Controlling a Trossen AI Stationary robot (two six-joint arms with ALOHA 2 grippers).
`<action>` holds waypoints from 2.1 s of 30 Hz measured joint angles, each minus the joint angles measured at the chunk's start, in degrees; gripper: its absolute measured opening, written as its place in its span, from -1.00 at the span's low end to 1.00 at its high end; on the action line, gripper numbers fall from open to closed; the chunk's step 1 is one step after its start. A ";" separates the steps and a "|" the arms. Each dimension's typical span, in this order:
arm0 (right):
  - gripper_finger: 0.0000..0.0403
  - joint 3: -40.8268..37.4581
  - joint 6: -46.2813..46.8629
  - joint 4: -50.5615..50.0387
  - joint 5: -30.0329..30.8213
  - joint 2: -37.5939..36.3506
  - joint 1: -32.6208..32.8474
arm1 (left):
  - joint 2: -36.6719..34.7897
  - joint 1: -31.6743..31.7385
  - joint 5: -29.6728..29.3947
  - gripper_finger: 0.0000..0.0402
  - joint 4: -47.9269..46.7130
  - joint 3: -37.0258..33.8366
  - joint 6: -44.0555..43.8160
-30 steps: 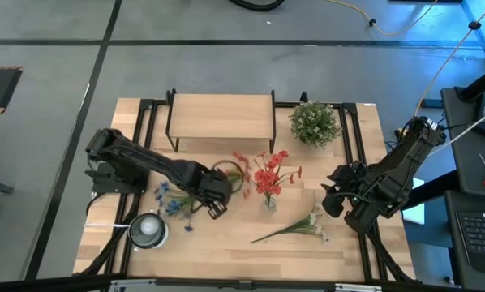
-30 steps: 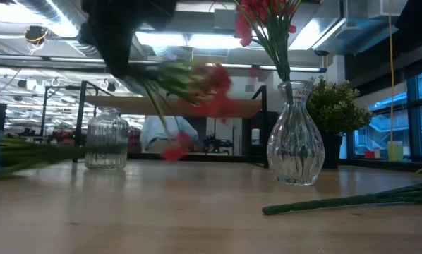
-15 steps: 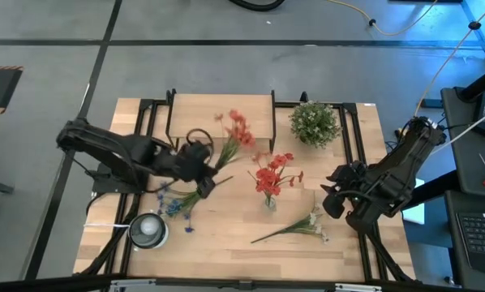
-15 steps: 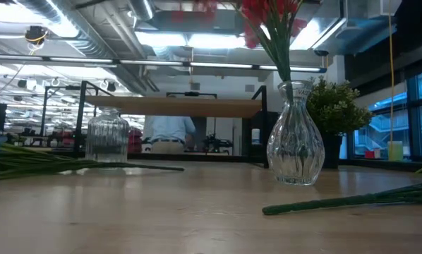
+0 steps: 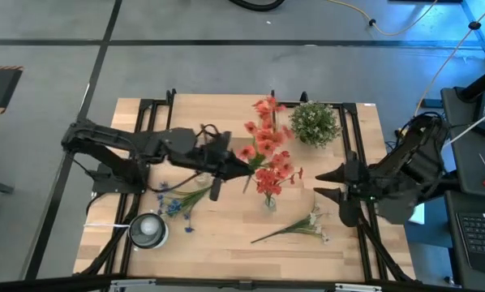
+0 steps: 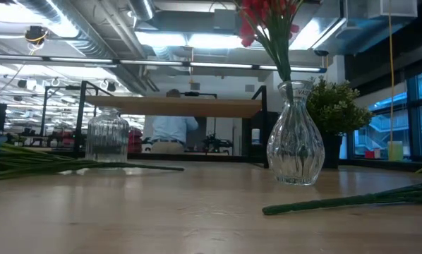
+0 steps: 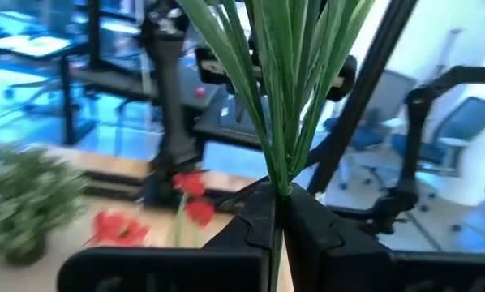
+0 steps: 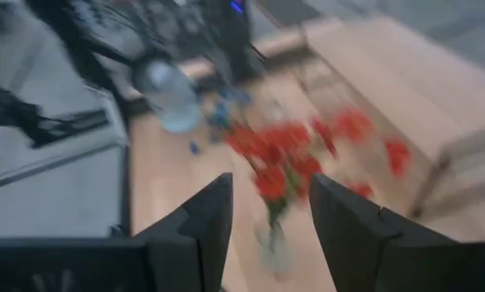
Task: Pick and place flowers into a vace then onto a shelf
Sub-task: Put the orange flowers into the right transparent vase
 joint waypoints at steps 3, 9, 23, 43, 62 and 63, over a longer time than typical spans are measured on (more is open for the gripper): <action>-0.18 0.83 -10.95 8.87 -0.03 -0.01 -0.07 | 3.87 1.26 5.12 -0.95 6.09 -0.02 0.45; -0.18 0.76 -29.66 20.52 -0.44 0.23 -0.07 | 9.56 2.30 12.35 -0.95 19.56 -0.04 1.56; 0.14 0.71 -24.30 27.33 -0.61 4.69 -6.50 | 15.26 2.35 18.96 -0.95 27.04 3.47 8.30; -0.12 0.65 -37.37 42.97 -0.86 10.78 -10.14 | 15.92 2.30 18.88 -0.95 19.10 5.25 12.02; -0.96 0.69 -37.96 42.43 -0.98 10.73 -10.13 | 15.28 3.23 18.86 -0.62 17.20 5.25 13.07; -0.96 0.69 -38.61 42.33 -0.37 10.67 -9.92 | 14.97 3.43 18.90 -0.56 15.87 5.25 13.02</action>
